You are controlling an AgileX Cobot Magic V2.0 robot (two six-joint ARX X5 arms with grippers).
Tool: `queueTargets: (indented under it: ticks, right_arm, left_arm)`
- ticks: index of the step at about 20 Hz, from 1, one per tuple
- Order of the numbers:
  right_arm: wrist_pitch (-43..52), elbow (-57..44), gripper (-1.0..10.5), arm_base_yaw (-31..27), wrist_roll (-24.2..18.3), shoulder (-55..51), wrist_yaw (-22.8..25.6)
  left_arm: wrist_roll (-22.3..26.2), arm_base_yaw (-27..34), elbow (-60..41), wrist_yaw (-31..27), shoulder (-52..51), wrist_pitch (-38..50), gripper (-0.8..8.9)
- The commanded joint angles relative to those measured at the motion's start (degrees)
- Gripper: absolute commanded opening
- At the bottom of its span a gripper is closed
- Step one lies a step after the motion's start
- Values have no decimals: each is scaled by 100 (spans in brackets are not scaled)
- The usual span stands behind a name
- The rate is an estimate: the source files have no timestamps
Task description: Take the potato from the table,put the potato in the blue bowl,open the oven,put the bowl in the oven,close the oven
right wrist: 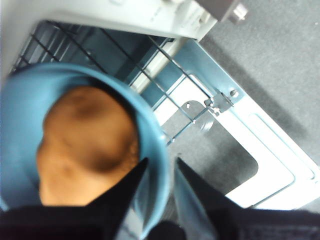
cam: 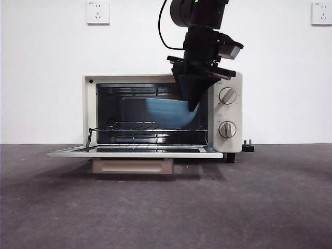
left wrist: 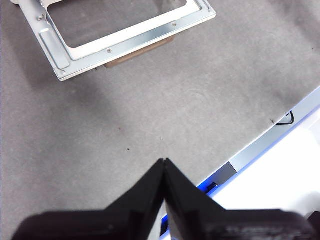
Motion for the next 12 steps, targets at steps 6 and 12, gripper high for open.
queueTargets:
  ticks: [6,12]
  right_arm:
    - [385,15,97,11,44,111,-103]
    - [352,17,97,26,-2,98,-129]
  left_arm:
    - [59,-15,4,-13,-11,26,-6]
    - [59,-15,4,-13,-11,4,-6]
